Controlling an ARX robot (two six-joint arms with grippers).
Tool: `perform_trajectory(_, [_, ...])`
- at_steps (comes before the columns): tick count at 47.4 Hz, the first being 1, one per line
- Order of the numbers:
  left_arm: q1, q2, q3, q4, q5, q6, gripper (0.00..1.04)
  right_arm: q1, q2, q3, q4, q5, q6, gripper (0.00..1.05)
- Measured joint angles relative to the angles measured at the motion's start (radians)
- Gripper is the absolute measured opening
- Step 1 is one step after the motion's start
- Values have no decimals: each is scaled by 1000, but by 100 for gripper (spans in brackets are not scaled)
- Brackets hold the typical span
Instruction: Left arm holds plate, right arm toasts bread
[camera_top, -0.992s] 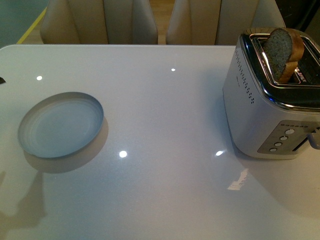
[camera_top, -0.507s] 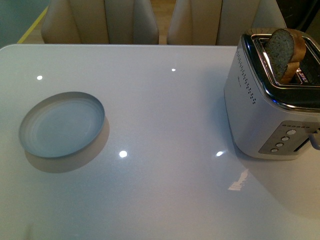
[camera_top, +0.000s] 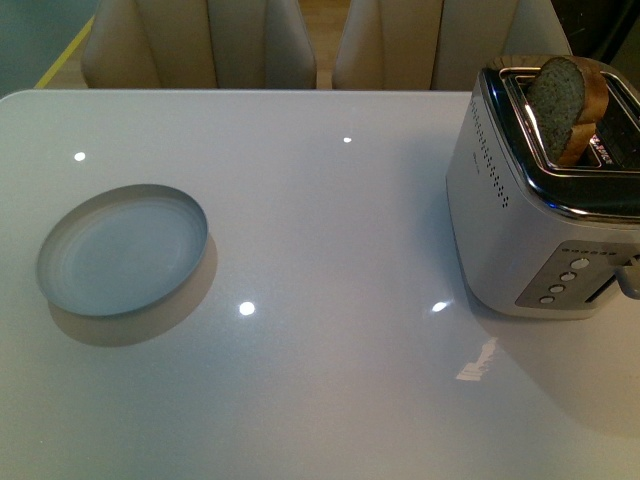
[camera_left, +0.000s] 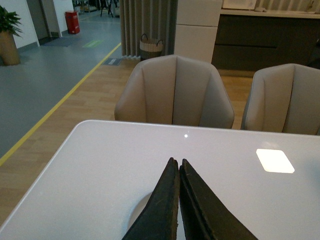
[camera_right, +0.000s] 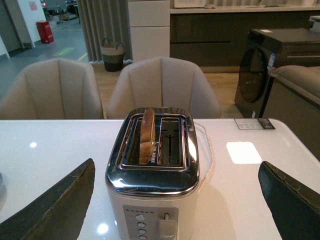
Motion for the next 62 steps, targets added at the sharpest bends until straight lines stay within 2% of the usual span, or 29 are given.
perform_trajectory(4, [-40, -106, -13, -77, -64, 0, 3, 0, 0, 0, 0, 0, 0, 96])
perform_trajectory(10, [-77, -209, -38, -150, -74, 1, 3, 0, 0, 0, 0, 0, 0, 96])
perform_trajectory(46, [-79, -783, -83, -654, -80, 3, 3, 0, 0, 0, 0, 0, 0, 96])
perform_trajectory(62, [-79, -914, -83, -784, -80, 3, 3, 0, 0, 0, 0, 0, 0, 96])
